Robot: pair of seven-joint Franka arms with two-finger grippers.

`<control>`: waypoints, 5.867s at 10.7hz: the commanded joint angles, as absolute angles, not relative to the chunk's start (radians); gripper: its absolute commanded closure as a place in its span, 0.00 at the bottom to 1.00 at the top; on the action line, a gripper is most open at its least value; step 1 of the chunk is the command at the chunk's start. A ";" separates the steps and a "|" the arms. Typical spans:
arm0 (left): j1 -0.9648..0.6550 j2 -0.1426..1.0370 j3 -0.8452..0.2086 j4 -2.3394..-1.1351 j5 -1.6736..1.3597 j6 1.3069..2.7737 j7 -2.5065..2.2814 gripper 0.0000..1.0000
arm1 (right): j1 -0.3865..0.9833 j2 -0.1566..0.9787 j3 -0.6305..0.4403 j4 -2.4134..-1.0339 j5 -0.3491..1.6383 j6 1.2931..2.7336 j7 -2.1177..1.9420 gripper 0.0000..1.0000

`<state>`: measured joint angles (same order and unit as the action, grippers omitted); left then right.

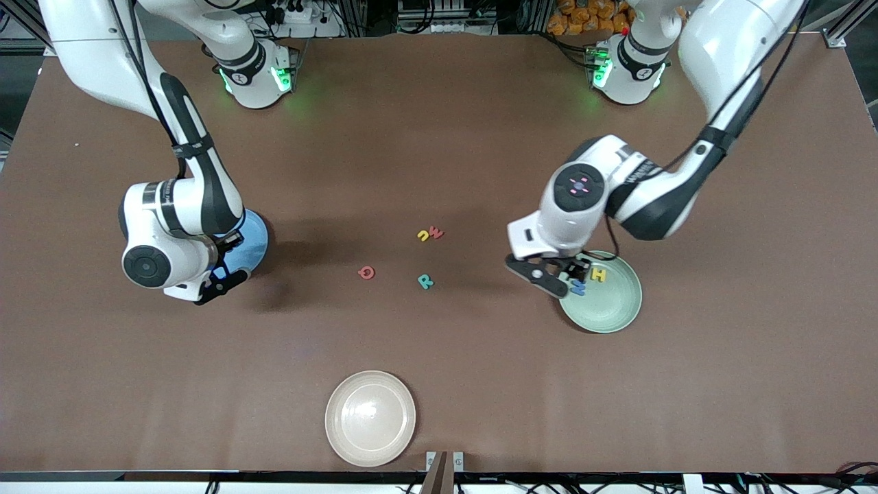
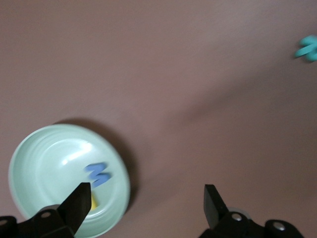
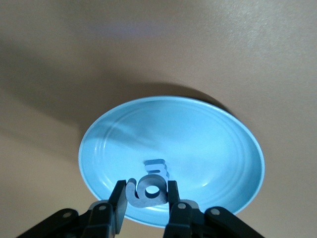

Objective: Sort upper and lower case letters into plates
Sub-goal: 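Release the g onto the blue plate while the left gripper reaches the R, then grasp the cyan R with the left gripper and lift it, then carry the R to the green plate and open the left gripper, then grasp the pink m among the letters with the right gripper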

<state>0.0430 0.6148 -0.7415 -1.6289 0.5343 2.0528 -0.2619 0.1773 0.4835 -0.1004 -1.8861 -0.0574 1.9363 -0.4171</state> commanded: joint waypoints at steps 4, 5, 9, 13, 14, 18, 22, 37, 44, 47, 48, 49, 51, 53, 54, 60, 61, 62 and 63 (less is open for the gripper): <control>-0.288 0.712 -0.449 -1.526 0.546 2.470 -0.293 0.00 | 0.181 0.417 -0.144 -1.861 -0.043 1.883 -0.436 0.00; -0.331 0.744 -0.392 -1.508 0.537 2.561 -0.308 0.00 | 0.179 0.396 -0.146 -1.838 -0.041 1.844 -0.433 0.00; -0.471 0.868 -0.280 -1.445 0.548 2.755 -0.360 0.00 | 0.137 0.322 -0.198 -1.760 -0.040 1.802 -0.434 0.00; -0.545 0.928 -0.204 -1.465 0.551 2.832 -0.387 0.00 | 0.118 0.304 -0.216 -1.756 -0.040 1.781 -0.445 0.00; -0.551 0.931 -0.204 -1.463 0.551 2.832 -0.387 0.00 | 0.118 0.301 -0.228 -1.755 -0.040 1.778 -0.484 0.00; -0.586 0.953 -0.204 -1.460 0.545 2.833 -0.411 0.00 | 0.118 0.302 -0.233 -1.756 -0.041 1.781 -0.509 0.00; -0.601 0.969 -0.199 -1.447 0.549 2.835 -0.407 0.14 | 0.118 0.305 -0.235 -1.759 -0.040 1.781 -0.511 0.00; -0.563 0.850 -0.207 -1.460 0.546 2.627 -0.379 1.00 | 0.127 0.299 -0.212 -1.758 -0.022 1.760 -0.508 0.00; -0.038 0.543 -0.432 -1.877 0.546 2.536 -0.117 1.00 | 0.149 0.244 0.117 -1.756 0.045 1.764 -0.284 0.00; 0.397 0.503 -0.693 -2.040 0.548 2.536 0.105 1.00 | 0.222 0.304 0.254 -1.814 0.040 1.993 -0.259 0.00; 0.493 0.509 -0.734 -2.055 0.549 2.537 0.205 1.00 | 0.260 0.333 0.268 -1.821 0.040 2.061 -0.259 0.00; 0.518 0.518 -0.738 -2.052 0.554 2.542 0.242 1.00 | 0.317 0.351 0.271 -1.822 0.038 2.116 -0.258 0.00; 0.518 0.552 -0.738 -2.030 0.560 2.586 0.242 1.00 | 0.388 0.399 0.271 -1.822 -0.007 2.216 -0.157 0.00; 0.518 0.563 -0.736 -2.019 0.563 2.599 0.248 0.65 | 0.484 0.457 0.270 -1.822 -0.080 2.301 0.001 0.00; 0.525 0.551 -0.736 -2.020 0.571 2.597 0.261 0.30 | 0.503 0.484 0.270 -1.822 -0.084 2.322 0.044 0.00; 0.538 0.554 -0.736 -1.987 0.572 2.597 0.276 0.00 | 0.621 0.658 0.241 -1.720 -0.238 2.407 0.235 0.15; 0.534 0.558 -0.736 -1.983 0.572 2.597 0.272 0.00 | 0.623 0.675 0.241 -1.692 -0.238 2.407 0.235 0.17; 0.519 0.564 -0.736 -1.982 0.571 2.597 0.255 0.00 | 0.624 0.696 0.241 -1.654 -0.238 2.405 0.233 0.20; 0.503 0.571 -0.736 -1.980 0.569 2.597 0.235 0.00 | 0.635 0.725 0.239 -1.614 -0.241 2.405 0.232 0.21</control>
